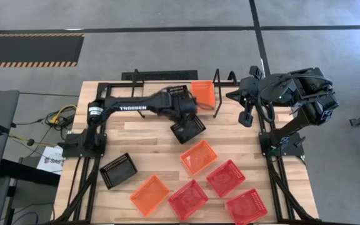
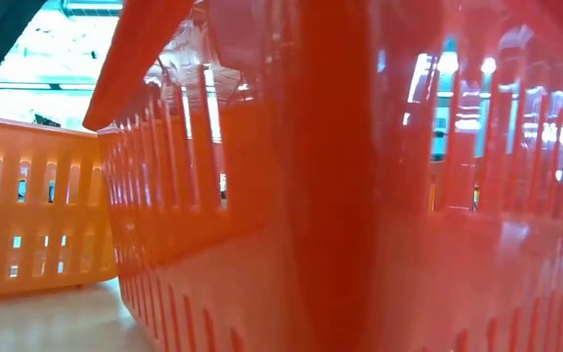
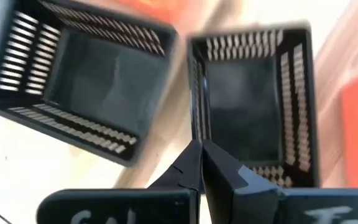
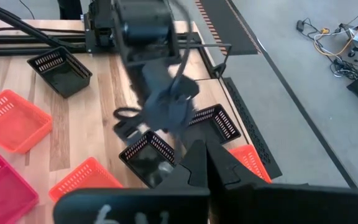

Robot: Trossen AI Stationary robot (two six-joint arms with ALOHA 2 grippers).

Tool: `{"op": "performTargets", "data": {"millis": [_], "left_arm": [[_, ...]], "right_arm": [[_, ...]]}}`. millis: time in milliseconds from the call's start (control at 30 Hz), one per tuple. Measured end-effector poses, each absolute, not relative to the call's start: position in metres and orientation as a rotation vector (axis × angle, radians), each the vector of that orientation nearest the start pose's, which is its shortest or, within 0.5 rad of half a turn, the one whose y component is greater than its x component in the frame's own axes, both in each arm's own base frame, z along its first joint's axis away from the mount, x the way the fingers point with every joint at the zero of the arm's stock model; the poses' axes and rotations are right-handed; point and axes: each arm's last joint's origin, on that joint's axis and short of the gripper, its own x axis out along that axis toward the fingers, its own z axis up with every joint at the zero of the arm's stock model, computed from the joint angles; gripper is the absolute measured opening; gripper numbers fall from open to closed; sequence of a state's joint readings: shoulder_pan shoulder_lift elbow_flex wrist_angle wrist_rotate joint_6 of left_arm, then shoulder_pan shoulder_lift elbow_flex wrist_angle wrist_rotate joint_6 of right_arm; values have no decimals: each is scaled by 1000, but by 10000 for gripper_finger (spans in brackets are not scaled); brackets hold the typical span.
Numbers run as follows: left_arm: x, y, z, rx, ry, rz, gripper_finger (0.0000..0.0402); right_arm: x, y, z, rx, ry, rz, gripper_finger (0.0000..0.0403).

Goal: Stack baskets on shelf by color
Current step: Put the middle black bin on the shelf

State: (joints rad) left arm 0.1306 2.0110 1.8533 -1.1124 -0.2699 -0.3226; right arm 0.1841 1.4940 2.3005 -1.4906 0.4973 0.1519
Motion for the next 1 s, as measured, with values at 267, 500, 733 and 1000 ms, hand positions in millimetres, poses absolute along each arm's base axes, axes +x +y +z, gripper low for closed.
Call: {"op": "performTargets", "data": {"millis": [267, 500, 733, 1000], "left_arm": [[401, 63, 245, -92, 1325, 466, 0], [401, 67, 241, -74, 1322, 463, 0], [406, 70, 243, -51, 1265, 466, 0], [404, 78, 243, -42, 1270, 472, 0]], "right_arm": [[198, 23, 526, -78, 618, -350, 1], [198, 23, 526, -60, 615, -356, 1], [198, 23, 526, -60, 614, -356, 1], [198, 23, 526, -60, 614, -356, 1]]}}
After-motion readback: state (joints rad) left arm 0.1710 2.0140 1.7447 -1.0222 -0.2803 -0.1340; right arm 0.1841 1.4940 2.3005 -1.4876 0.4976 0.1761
